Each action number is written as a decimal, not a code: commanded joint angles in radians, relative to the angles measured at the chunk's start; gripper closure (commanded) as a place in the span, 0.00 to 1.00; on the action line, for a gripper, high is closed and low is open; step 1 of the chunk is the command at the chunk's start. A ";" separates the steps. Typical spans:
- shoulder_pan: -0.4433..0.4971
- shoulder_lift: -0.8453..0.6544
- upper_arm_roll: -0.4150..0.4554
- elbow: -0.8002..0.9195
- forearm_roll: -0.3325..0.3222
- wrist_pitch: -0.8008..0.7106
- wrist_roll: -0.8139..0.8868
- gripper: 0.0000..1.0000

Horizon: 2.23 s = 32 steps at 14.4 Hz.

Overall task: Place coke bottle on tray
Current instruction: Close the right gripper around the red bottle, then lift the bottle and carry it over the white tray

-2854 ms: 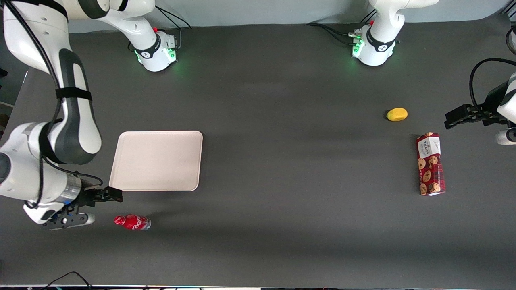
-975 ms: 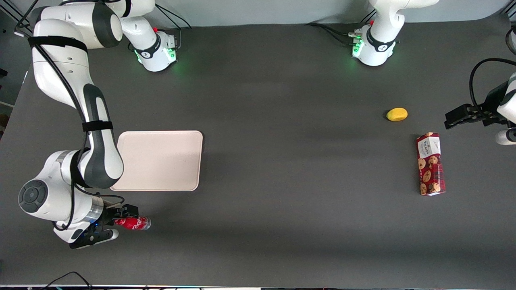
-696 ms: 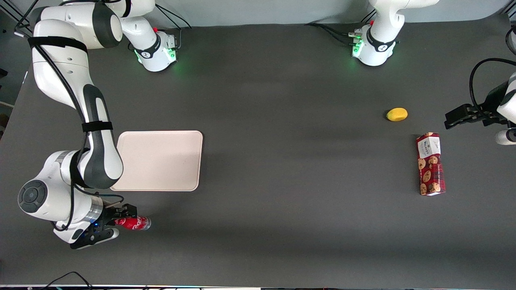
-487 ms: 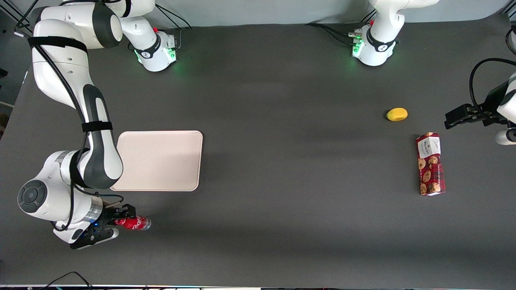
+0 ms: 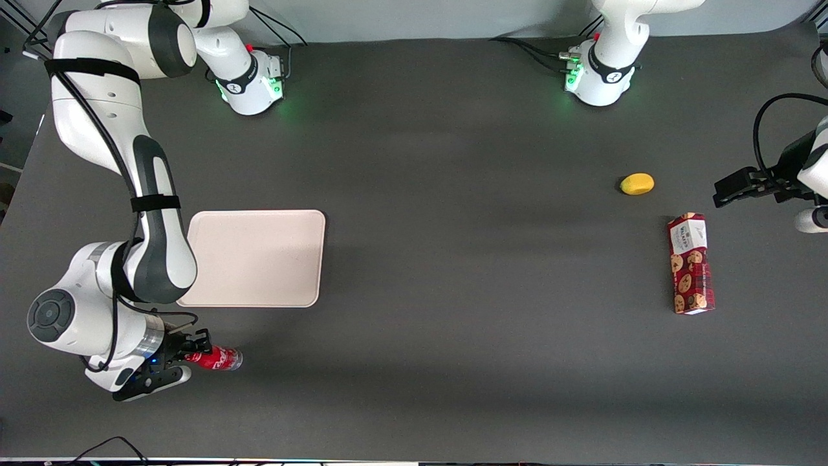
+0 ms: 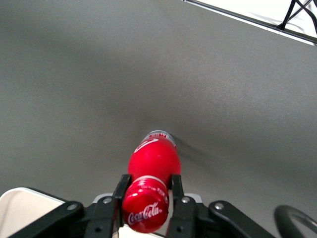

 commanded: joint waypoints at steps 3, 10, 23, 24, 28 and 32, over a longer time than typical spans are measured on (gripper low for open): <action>0.010 -0.030 -0.011 0.076 0.011 -0.136 -0.031 1.00; 0.032 -0.249 -0.025 0.150 -0.033 -0.533 -0.017 1.00; 0.056 -0.614 -0.030 -0.568 -0.174 -0.194 -0.014 1.00; 0.052 -0.645 -0.030 -0.645 -0.174 -0.143 -0.025 1.00; 0.058 -0.724 -0.096 -0.874 -0.176 0.046 -0.117 1.00; 0.058 -0.725 -0.125 -0.980 -0.177 0.207 -0.143 1.00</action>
